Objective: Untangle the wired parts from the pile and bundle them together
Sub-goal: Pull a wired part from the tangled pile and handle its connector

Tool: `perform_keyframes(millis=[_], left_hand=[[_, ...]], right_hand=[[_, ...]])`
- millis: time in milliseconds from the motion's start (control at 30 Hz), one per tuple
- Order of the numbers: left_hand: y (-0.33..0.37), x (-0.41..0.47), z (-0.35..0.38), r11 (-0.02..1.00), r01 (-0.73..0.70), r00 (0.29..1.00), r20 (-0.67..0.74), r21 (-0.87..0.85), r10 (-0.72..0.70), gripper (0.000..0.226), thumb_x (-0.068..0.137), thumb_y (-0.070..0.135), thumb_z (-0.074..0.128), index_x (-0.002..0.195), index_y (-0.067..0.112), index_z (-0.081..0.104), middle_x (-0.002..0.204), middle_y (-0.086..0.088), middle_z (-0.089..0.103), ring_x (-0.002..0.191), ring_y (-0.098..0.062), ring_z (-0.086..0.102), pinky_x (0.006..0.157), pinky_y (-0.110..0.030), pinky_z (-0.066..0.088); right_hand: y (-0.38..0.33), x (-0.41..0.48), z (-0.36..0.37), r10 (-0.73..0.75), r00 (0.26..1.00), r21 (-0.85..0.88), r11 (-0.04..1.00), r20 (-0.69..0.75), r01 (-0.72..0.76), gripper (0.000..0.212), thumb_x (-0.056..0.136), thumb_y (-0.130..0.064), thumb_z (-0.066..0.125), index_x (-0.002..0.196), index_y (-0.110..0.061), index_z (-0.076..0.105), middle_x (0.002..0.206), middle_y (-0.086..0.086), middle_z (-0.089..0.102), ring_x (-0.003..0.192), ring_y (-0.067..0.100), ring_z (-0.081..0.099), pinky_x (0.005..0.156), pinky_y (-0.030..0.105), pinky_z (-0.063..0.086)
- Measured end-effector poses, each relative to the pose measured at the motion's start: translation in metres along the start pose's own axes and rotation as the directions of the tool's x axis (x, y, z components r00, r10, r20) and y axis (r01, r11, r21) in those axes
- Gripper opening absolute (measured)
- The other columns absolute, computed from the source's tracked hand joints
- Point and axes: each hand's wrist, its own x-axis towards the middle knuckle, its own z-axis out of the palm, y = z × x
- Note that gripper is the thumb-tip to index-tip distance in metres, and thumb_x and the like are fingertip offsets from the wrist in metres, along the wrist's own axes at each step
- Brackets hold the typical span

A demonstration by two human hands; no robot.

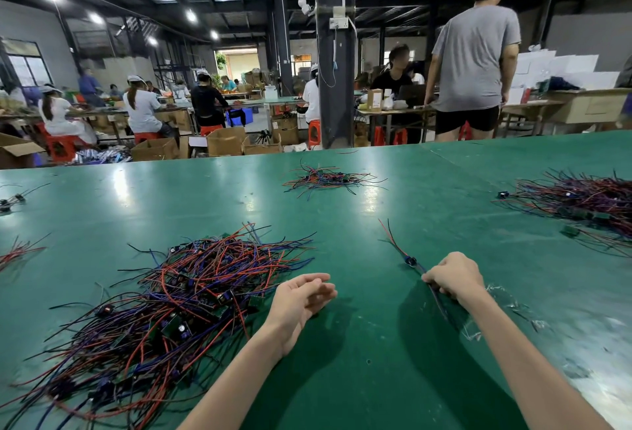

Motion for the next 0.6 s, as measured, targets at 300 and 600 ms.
perform_keyframes(millis=[300, 600], left_hand=[[0.001, -0.002, 0.001, 0.998, -0.03, 1.0, 0.003, 0.057, 0.03, 0.019, 0.094, -0.005, 0.047, 0.095, -0.002, 0.066, 0.077, -0.012, 0.071, 0.074, -0.022, 0.069, 0.075, -0.026, 0.056], [-0.01, -0.004, -0.006, 0.197, -0.452, 0.842, 0.343, 0.87, 0.415, 0.02, 0.094, 0.011, 0.049, 0.108, 0.011, 0.064, 0.101, 0.0, 0.068, 0.098, -0.013, 0.06, 0.089, -0.026, 0.045]], right_hand=[[-0.003, -0.001, 0.017, -0.55, 0.835, -0.21, 0.815, 0.015, 0.541, 0.024, 0.088, -0.024, 0.062, 0.111, -0.016, 0.064, 0.123, 0.0, 0.056, 0.114, 0.022, 0.051, 0.095, 0.034, 0.041], [0.007, 0.016, 0.024, -0.442, 0.894, -0.429, 0.796, 0.069, 0.427, 0.043, 0.098, -0.046, 0.038, 0.133, -0.026, 0.053, 0.153, -0.012, 0.031, 0.139, 0.016, 0.03, 0.11, 0.04, 0.025]])
